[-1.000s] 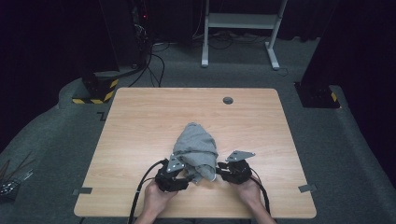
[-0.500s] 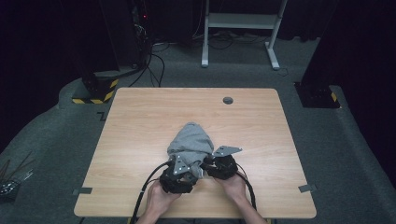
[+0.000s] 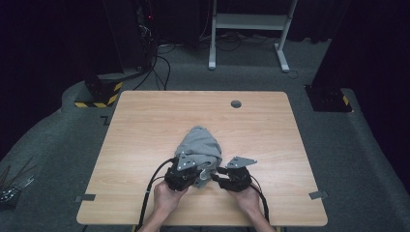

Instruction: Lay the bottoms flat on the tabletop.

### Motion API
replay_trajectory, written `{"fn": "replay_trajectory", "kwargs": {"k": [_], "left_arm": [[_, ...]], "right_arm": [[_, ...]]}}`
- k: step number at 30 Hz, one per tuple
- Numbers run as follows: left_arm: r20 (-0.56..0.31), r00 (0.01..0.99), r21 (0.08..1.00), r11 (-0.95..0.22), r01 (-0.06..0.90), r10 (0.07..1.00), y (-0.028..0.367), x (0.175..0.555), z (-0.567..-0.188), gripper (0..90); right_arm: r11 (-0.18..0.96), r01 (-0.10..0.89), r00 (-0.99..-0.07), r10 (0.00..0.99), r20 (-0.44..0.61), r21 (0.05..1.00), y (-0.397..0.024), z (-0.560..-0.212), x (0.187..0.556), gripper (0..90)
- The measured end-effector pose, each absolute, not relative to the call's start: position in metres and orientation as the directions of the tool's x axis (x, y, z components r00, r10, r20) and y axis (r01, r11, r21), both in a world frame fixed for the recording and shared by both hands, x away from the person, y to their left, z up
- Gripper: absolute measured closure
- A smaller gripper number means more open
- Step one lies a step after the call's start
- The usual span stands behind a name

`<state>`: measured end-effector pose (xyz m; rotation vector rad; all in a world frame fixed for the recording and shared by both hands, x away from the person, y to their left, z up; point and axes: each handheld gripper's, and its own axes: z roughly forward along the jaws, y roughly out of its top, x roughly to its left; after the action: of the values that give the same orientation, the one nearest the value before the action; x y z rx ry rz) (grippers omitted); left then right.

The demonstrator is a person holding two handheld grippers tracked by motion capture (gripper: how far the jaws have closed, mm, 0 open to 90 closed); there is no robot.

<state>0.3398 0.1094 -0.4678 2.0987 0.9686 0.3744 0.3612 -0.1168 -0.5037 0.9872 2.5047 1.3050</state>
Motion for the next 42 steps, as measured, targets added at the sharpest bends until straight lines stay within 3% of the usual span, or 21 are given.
{"fn": "replay_trajectory", "kwargs": {"k": [6, 12, 14, 17, 19, 21, 23, 31, 42], "left_arm": [[-0.07, 0.667, 0.773, -0.382, 0.506, 0.742, 0.109, 0.344, -0.459, 83.4], [-0.083, 0.664, 0.784, -0.363, 0.504, 0.743, 0.111, 0.348, -0.453, 83.6], [-0.087, 0.665, 0.783, -0.362, 0.506, 0.742, 0.113, 0.348, -0.452, 83.7], [-0.079, 0.658, 0.782, -0.363, 0.507, 0.749, 0.118, 0.35, -0.451, 83.8], [-0.075, 0.651, 0.784, -0.359, 0.507, 0.756, 0.121, 0.351, -0.45, 83.9], [-0.077, 0.633, 0.788, -0.342, 0.512, 0.77, 0.127, 0.354, -0.449, 84.0], [-0.084, 0.602, 0.795, -0.311, 0.521, 0.794, 0.139, 0.358, -0.447, 84.0], [-0.082, 0.54, 0.802, -0.266, 0.535, 0.838, 0.16, 0.365, -0.446, 84.1], [-0.049, 0.457, 0.809, -0.233, 0.54, 0.888, 0.191, 0.368, -0.438, 83.3]], "right_arm": [[0.45, 0.47, -0.792, 0.594, 0.138, 0.759, -0.105, -0.513, 0.354, 59.0], [0.472, 0.461, -0.791, 0.602, 0.107, 0.752, -0.08, -0.516, 0.356, 52.3], [0.5, 0.46, -0.79, 0.608, 0.081, 0.734, -0.072, -0.521, 0.357, 56.2], [0.544, 0.42, -0.799, 0.602, 0.011, 0.727, -0.073, -0.519, 0.356, 72.8], [0.56, 0.407, -0.803, 0.595, -0.009, 0.721, -0.075, -0.519, 0.355, 77.3], [0.581, 0.4, -0.808, 0.588, -0.025, 0.709, -0.081, -0.517, 0.355, 86.5], [0.579, 0.406, -0.8, 0.599, -0.031, 0.707, -0.094, -0.516, 0.355, 88.9], [0.553, 0.43, -0.768, 0.64, -0.033, 0.714, -0.129, -0.511, 0.353, 89.4], [0.429, 0.492, -0.641, 0.767, -0.018, 0.758, -0.2, -0.499, 0.357, 89.4]]}}
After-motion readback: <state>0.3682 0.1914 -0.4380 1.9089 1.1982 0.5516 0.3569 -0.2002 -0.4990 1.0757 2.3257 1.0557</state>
